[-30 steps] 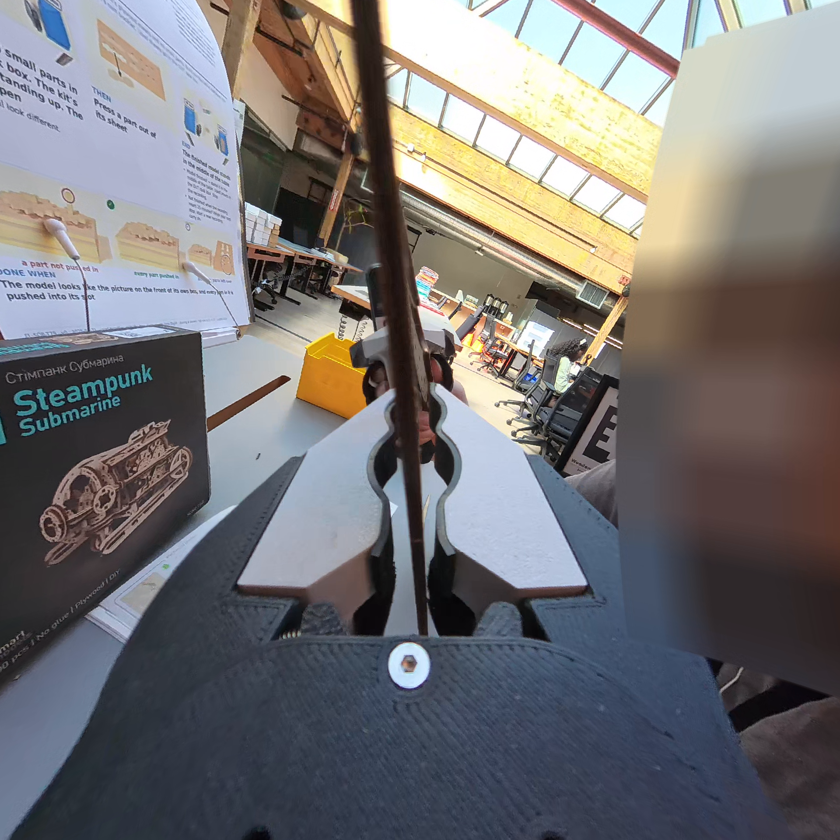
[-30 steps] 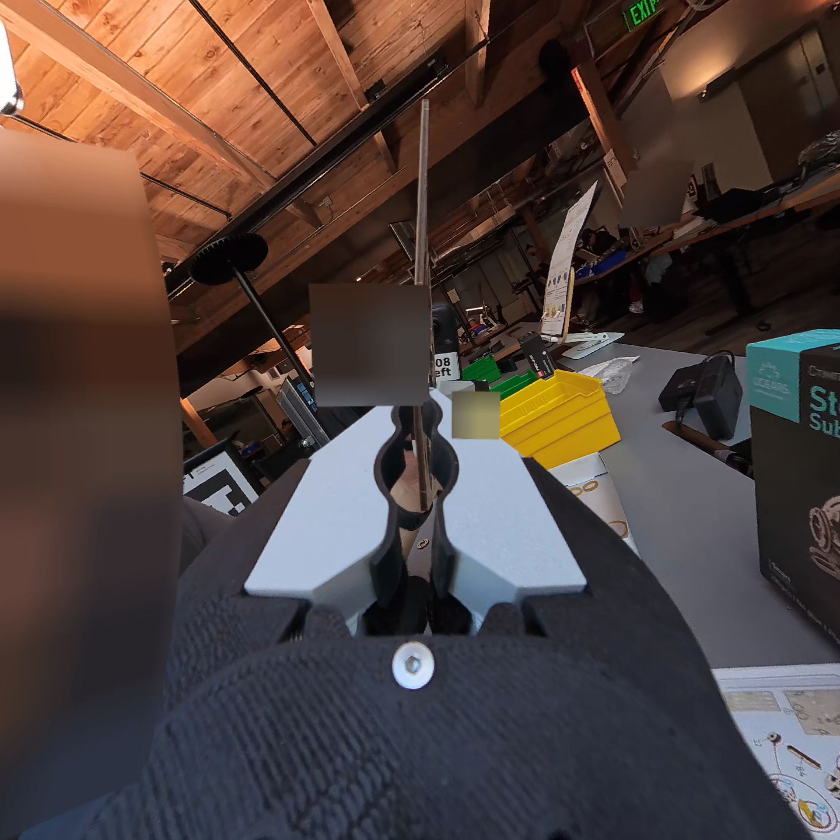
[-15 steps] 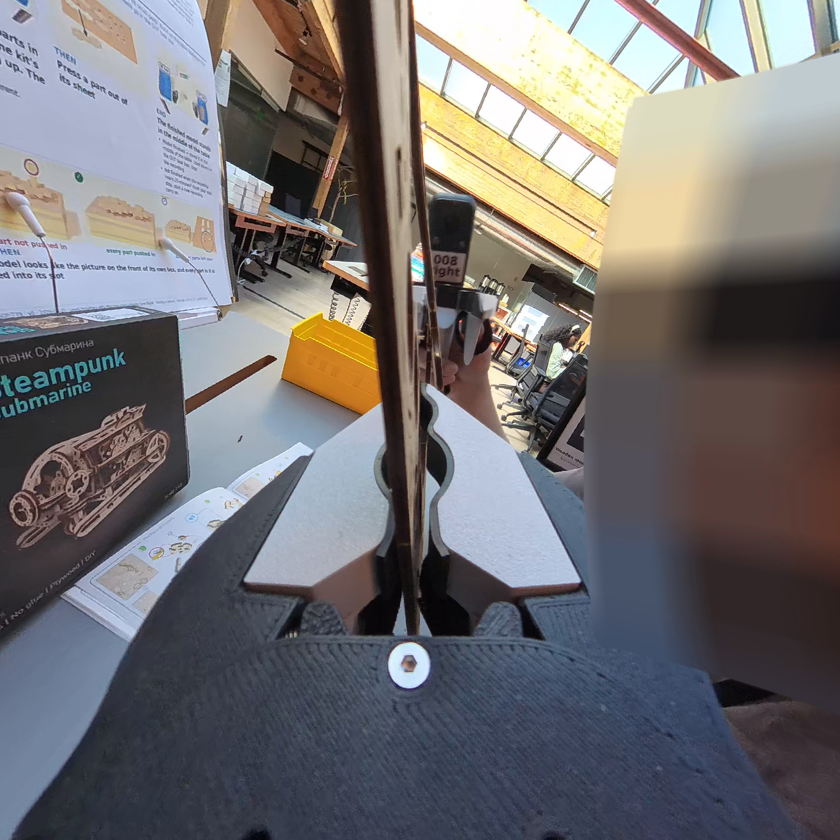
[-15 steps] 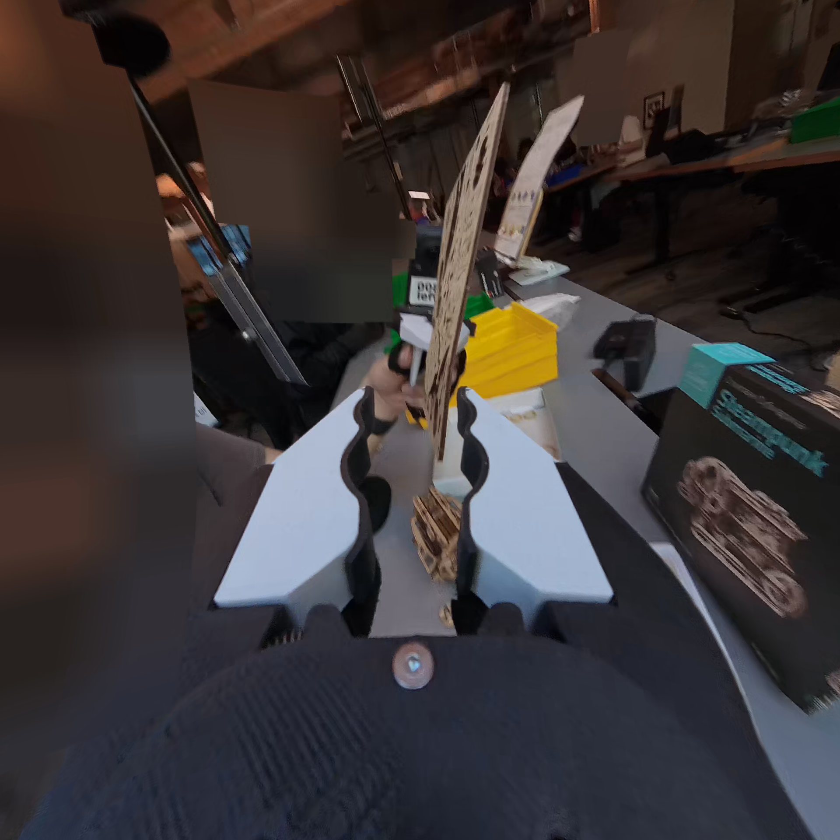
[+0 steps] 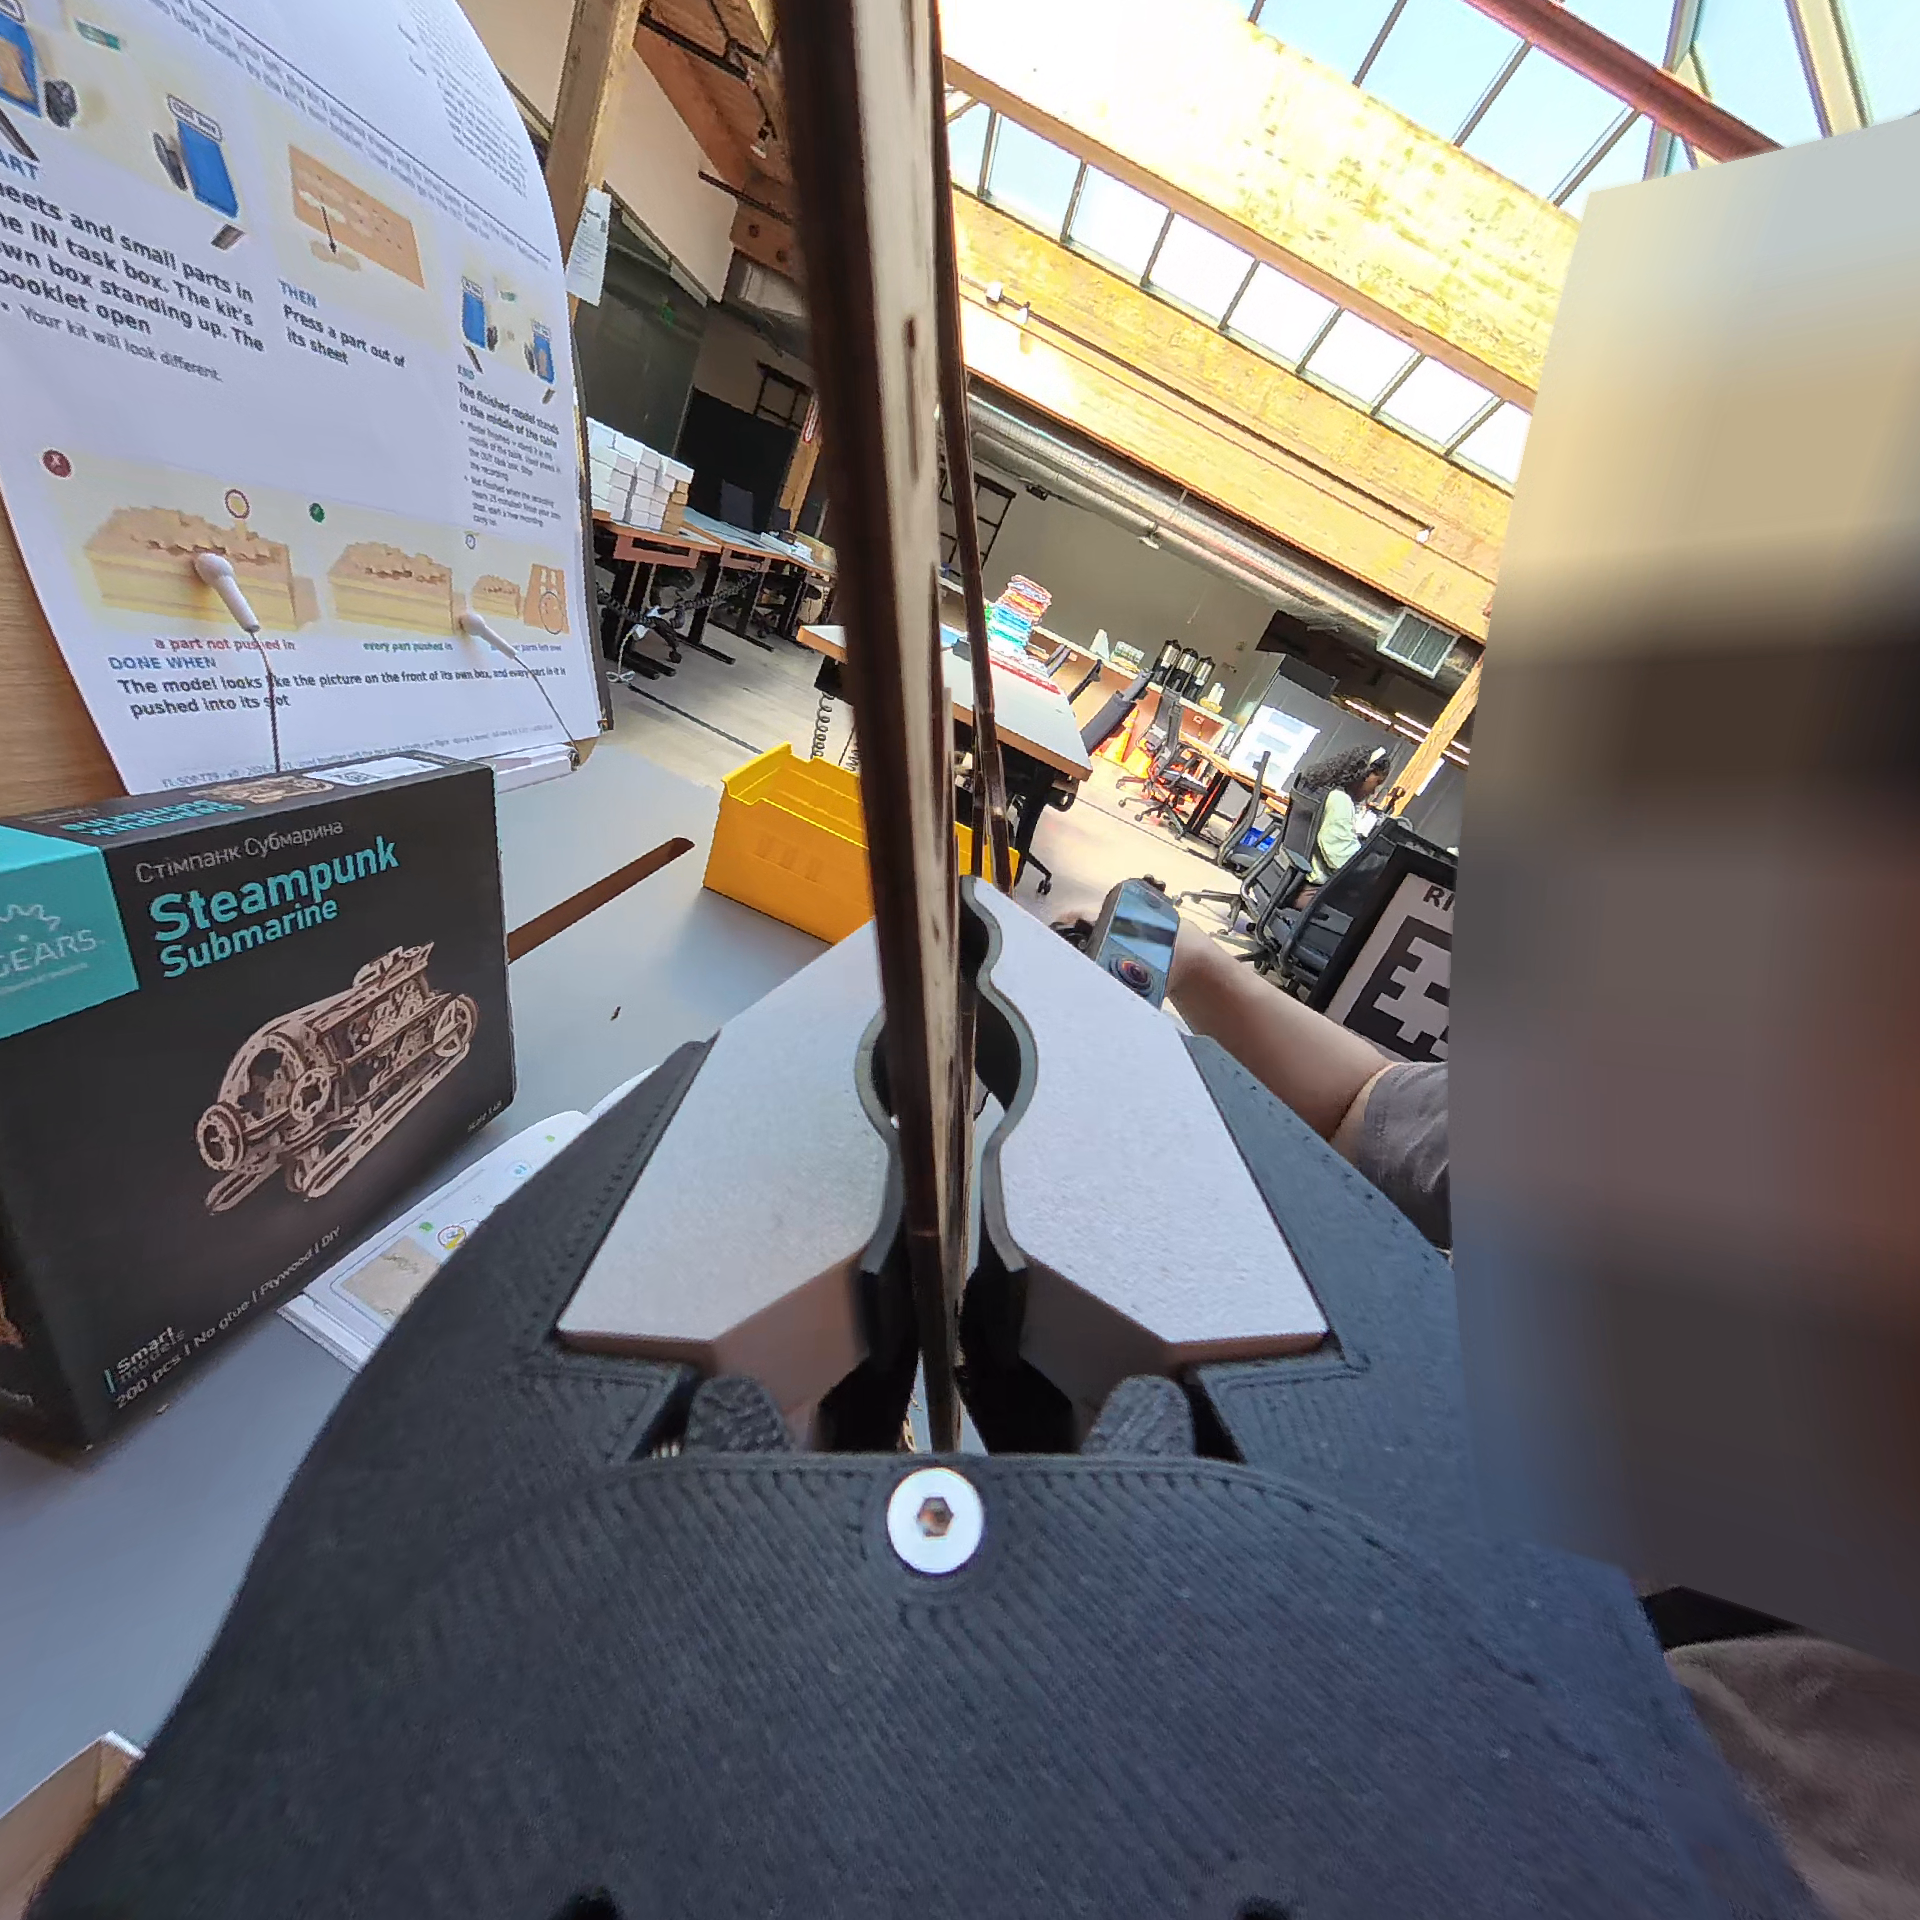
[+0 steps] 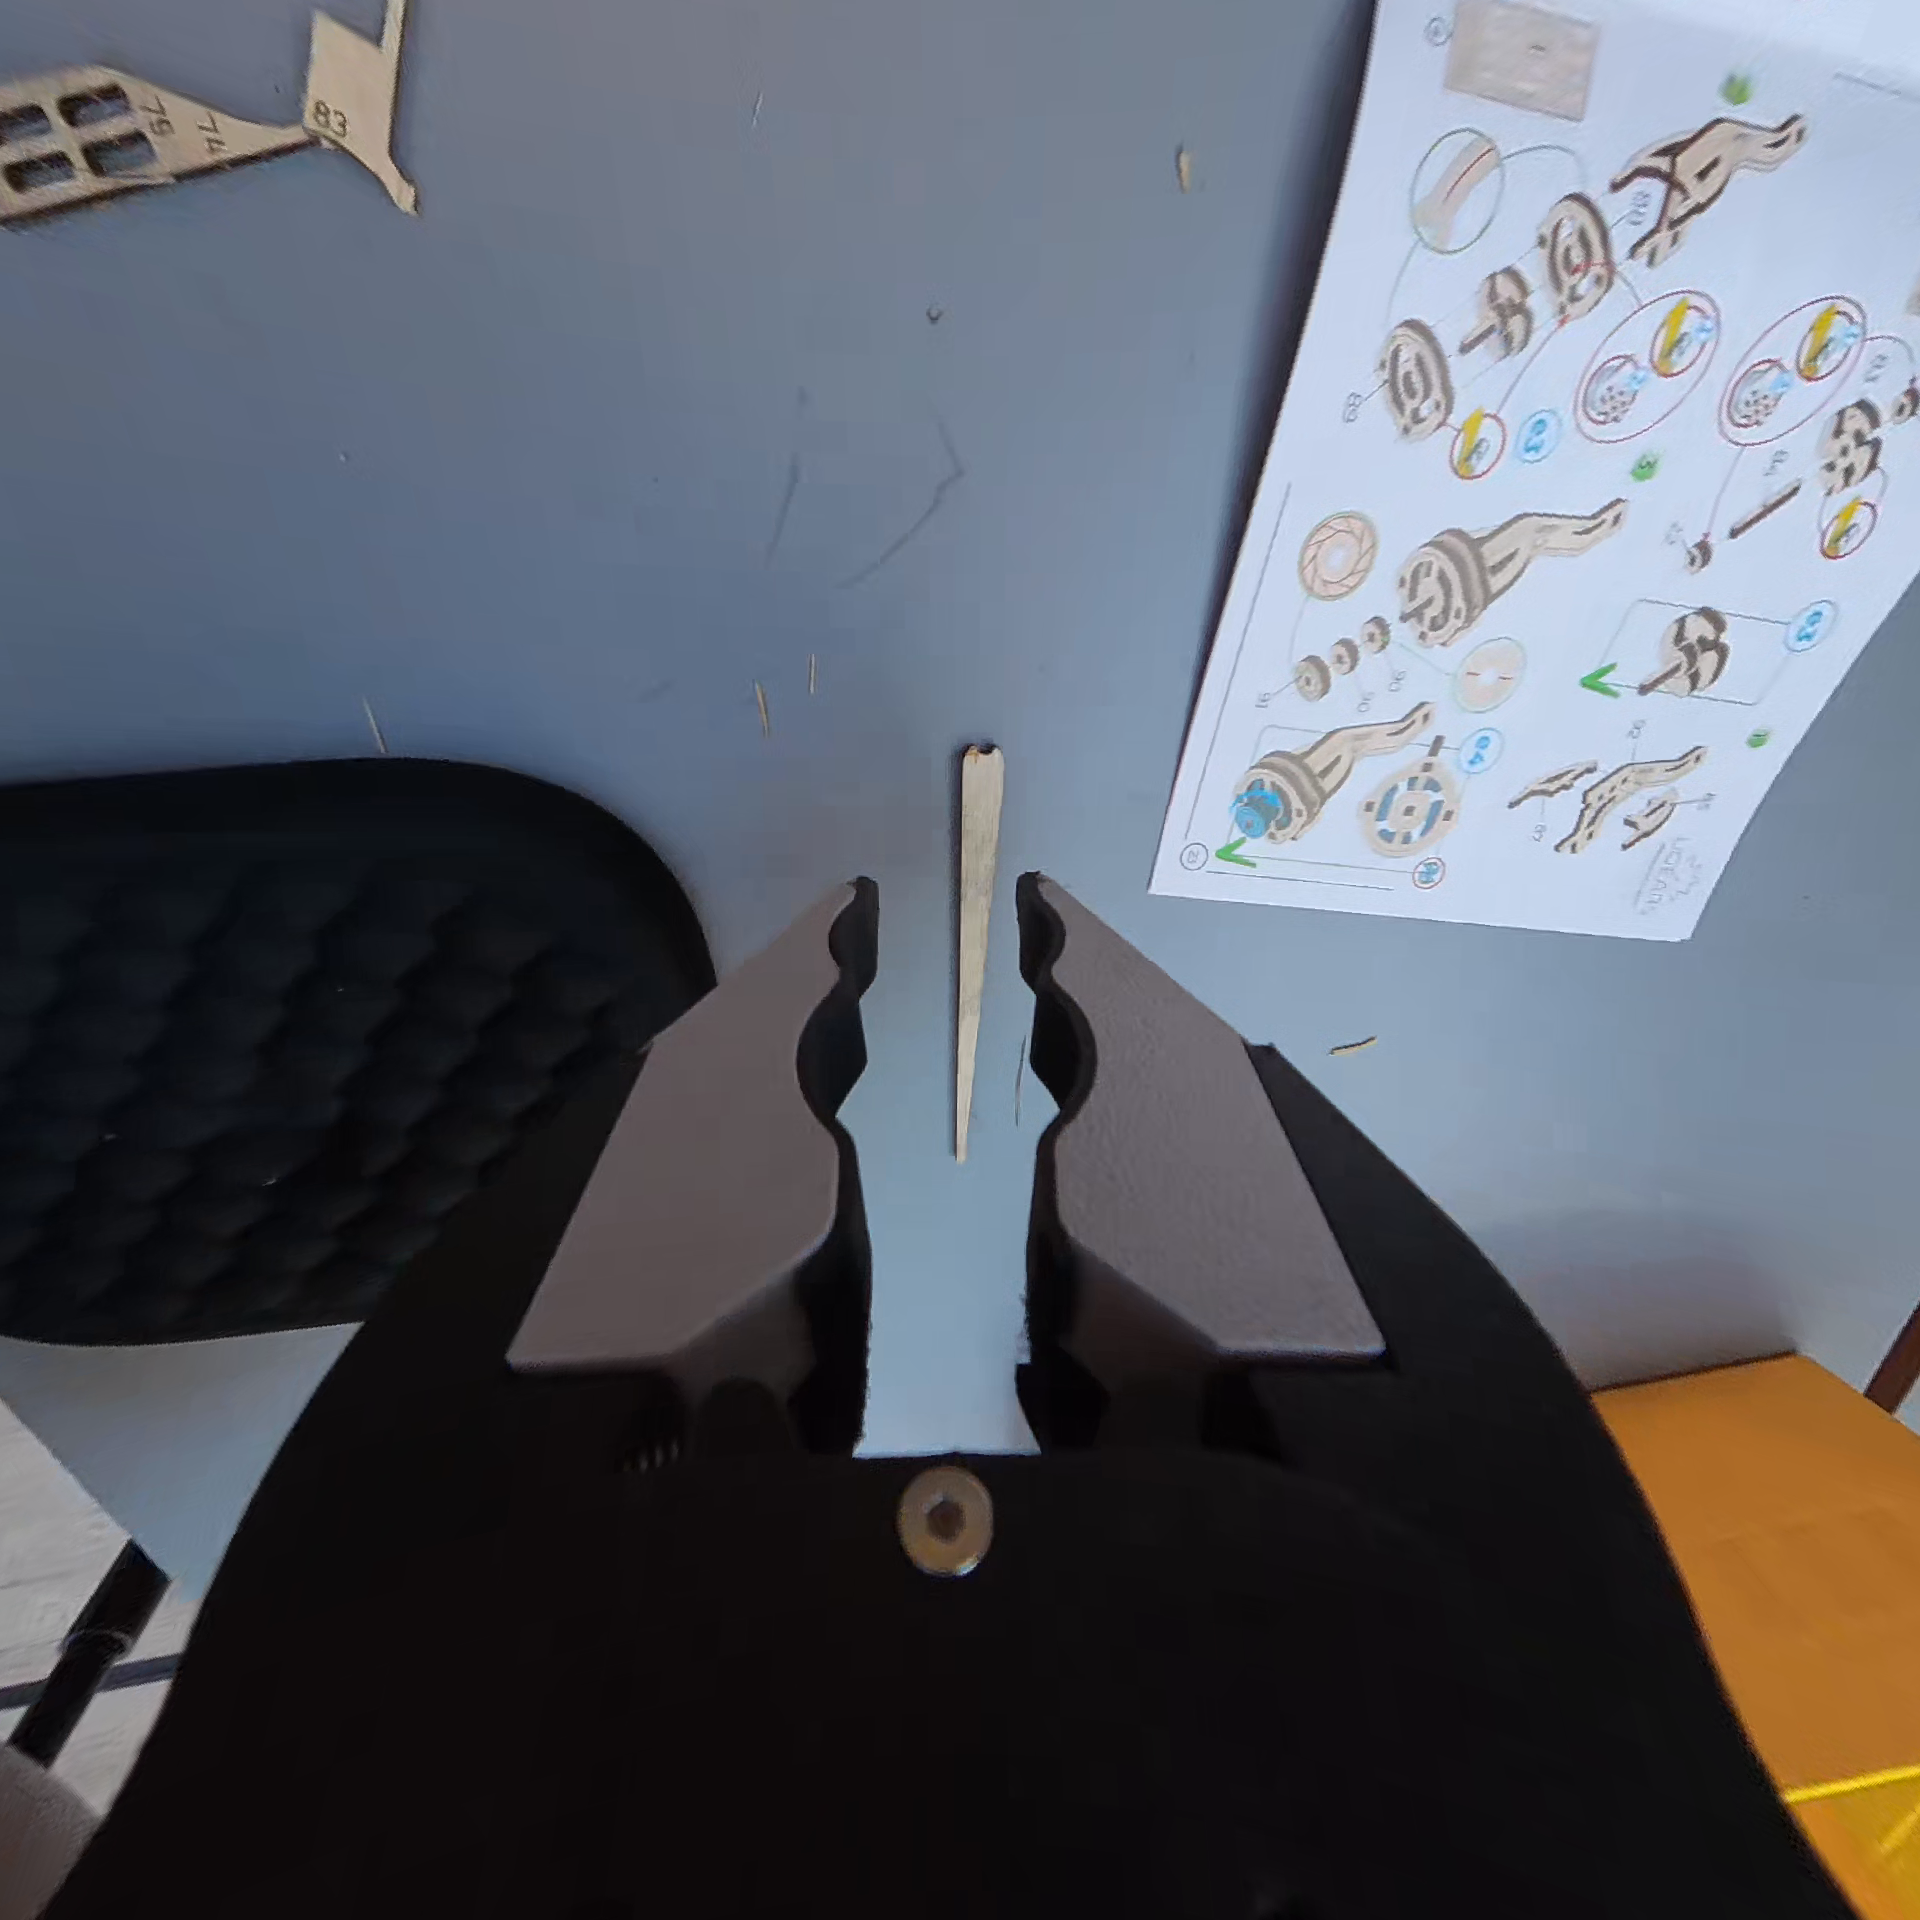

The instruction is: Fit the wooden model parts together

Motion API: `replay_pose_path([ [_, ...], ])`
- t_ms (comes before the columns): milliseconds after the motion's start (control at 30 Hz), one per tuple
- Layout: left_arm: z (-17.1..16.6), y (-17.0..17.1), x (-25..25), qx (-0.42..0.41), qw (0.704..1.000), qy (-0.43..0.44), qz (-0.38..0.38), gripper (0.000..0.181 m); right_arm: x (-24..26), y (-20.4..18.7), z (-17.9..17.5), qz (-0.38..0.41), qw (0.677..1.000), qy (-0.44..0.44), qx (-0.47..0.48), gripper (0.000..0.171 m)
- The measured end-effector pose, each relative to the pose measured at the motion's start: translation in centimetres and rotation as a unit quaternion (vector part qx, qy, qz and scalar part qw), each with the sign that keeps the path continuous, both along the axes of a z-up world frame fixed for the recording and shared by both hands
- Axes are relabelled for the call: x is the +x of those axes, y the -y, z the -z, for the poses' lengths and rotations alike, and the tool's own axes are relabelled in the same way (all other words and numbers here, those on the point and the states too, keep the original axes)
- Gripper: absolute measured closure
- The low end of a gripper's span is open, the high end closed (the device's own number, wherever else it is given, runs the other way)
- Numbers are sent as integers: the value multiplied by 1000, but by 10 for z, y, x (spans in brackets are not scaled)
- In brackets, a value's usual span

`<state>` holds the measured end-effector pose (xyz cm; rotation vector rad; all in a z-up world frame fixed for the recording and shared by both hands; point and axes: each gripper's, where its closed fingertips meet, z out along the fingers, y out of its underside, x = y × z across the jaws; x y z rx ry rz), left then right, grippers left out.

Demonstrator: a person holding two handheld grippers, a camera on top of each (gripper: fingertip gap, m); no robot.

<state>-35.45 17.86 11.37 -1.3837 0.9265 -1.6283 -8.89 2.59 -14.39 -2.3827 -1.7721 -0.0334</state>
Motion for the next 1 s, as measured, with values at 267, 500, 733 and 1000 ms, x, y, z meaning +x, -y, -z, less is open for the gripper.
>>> replay_pose_path([
  [267, 3, 6, 6, 5, 1000, -13, 10, 181, -3, 2, 21, -24, 999, 23, -43, 134],
  [500, 10, 4, 11, 1, 1000, -26, 12, 181, -2, 0, 22, -39, 996, 43, -61, 141],
  [733, 27, -2, 22, -18, 999, -46, 20, 181, -4, 3, 21, -42, 999, 10, -32, 165],
  [1000, 55, -5, 44, -53, 995, -81, 35, 181, -69, -37, -83, -35, 911, -374, 169, 165],
])
